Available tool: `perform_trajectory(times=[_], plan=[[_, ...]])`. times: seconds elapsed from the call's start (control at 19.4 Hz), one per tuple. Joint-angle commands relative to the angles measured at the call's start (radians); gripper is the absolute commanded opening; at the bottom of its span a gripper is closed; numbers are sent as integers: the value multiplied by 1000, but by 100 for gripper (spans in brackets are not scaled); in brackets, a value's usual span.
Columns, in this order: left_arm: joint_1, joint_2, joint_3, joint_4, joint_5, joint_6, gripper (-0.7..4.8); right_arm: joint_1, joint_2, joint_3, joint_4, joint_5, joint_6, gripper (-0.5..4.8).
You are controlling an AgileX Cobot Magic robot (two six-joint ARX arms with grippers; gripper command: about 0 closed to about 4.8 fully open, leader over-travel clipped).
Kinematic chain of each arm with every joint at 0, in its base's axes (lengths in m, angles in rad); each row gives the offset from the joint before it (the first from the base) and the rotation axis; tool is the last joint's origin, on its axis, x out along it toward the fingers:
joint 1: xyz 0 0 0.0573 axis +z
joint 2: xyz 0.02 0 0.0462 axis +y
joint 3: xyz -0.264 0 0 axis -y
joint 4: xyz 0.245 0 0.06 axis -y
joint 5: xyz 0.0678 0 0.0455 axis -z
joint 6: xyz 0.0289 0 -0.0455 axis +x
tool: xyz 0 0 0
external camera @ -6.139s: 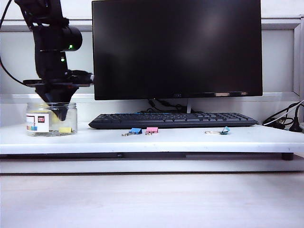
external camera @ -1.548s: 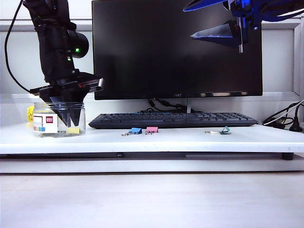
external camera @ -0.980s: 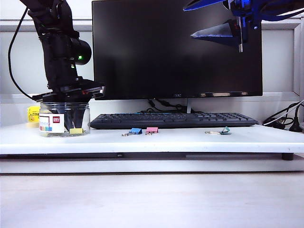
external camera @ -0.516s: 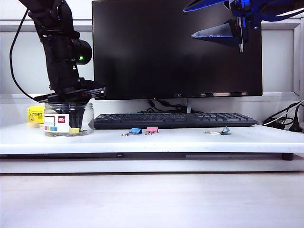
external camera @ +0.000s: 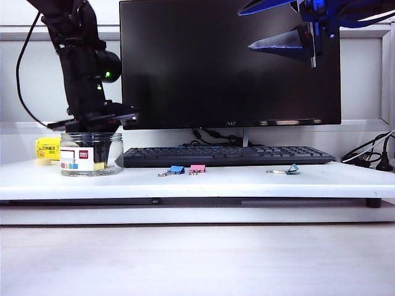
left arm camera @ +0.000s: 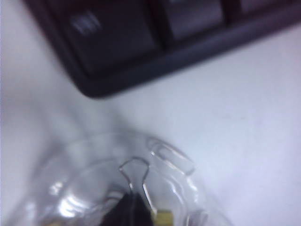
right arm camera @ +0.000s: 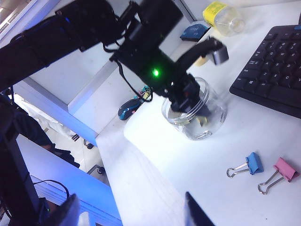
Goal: Take the clips out of the round transparent plastic box and place them on the table.
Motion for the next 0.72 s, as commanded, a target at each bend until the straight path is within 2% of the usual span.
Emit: perform_trajectory(times=[0.05,0.72], plan=[[0,-8,61,-29,-3,-3,16,1,-2,5,12,-3,-6,284],[0,-102,73,-68,-26,-2,16,1,32,5,18,-3,-14,284]])
